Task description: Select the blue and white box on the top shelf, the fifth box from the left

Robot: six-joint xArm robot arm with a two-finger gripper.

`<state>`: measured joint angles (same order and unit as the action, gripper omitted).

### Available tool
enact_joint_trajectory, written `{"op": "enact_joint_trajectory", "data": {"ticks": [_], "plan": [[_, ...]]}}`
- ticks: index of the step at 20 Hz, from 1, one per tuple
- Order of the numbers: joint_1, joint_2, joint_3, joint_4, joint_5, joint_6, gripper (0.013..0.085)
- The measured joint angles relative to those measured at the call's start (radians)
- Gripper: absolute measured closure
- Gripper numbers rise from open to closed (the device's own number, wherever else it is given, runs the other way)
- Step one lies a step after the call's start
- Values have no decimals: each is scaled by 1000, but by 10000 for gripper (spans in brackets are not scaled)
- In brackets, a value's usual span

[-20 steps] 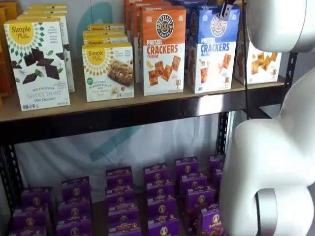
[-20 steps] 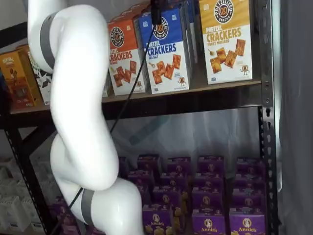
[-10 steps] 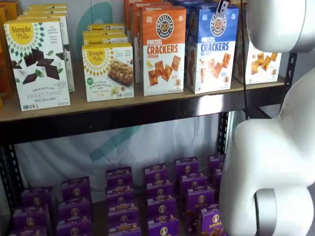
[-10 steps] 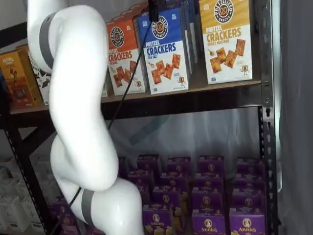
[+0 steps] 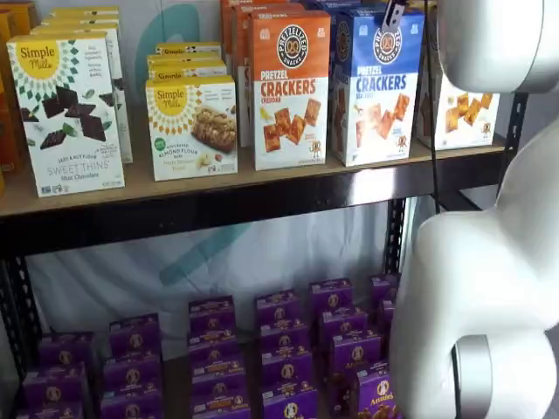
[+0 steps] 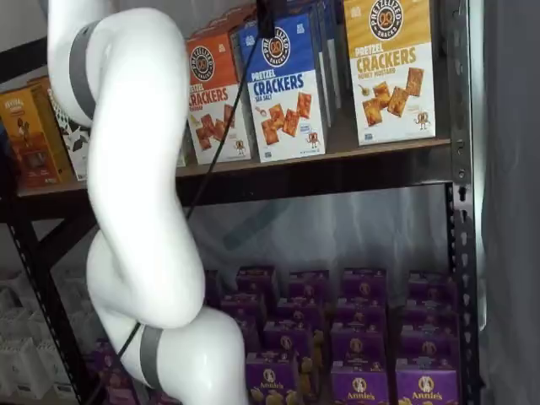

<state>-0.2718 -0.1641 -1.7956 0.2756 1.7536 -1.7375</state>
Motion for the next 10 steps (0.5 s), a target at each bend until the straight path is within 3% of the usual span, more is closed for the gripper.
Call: {"op": "enact_joint_trajectory", "data": {"ticks": [10], "plan": [[19,-9,50,-39,-16,-4,130]]}}
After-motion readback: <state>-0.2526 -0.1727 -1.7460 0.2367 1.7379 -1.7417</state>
